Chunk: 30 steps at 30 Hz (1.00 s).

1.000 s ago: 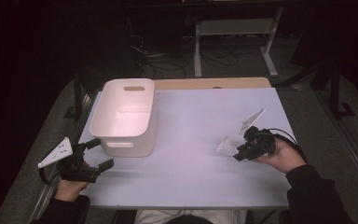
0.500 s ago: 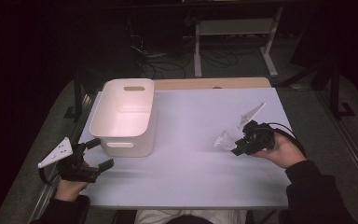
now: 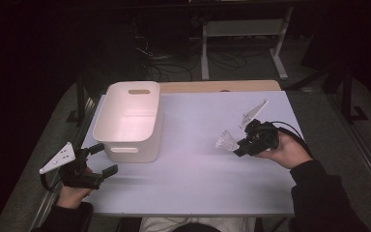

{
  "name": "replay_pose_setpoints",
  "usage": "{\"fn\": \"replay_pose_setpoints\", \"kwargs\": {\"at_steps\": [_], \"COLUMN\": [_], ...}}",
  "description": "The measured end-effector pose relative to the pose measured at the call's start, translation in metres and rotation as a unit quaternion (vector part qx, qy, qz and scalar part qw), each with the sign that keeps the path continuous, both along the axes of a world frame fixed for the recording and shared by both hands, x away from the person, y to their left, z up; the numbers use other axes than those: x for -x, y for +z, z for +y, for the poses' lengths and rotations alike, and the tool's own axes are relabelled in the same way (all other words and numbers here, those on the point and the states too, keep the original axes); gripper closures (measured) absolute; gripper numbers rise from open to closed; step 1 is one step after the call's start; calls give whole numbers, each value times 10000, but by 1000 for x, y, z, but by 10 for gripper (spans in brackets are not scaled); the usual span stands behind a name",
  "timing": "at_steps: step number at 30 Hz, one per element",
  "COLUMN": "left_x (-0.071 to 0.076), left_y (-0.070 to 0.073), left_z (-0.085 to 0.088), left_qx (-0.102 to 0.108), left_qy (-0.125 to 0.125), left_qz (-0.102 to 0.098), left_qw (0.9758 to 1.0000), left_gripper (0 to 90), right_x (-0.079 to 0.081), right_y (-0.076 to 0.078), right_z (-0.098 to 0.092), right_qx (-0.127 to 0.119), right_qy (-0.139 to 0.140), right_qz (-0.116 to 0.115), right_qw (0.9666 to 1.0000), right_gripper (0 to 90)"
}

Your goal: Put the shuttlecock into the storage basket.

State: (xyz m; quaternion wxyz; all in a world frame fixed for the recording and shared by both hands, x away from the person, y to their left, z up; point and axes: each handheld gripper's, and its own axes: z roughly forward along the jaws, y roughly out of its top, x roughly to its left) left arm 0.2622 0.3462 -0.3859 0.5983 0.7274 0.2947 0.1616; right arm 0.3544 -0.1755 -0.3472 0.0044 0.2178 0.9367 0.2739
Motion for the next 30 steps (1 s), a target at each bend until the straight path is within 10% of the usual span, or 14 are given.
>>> {"fn": "replay_pose_setpoints", "kwargs": {"at_steps": [30], "left_x": [0], "left_y": [0], "left_z": [0], "left_qx": [5], "left_qy": [-24], "left_qz": [-2], "left_qw": [10000], "left_gripper": [0], "right_x": [-12], "right_y": [25], "right_z": [34], "right_qx": [-115], "right_qy": [305], "right_qz": [-163], "right_qw": [9993], "right_gripper": [644]}}
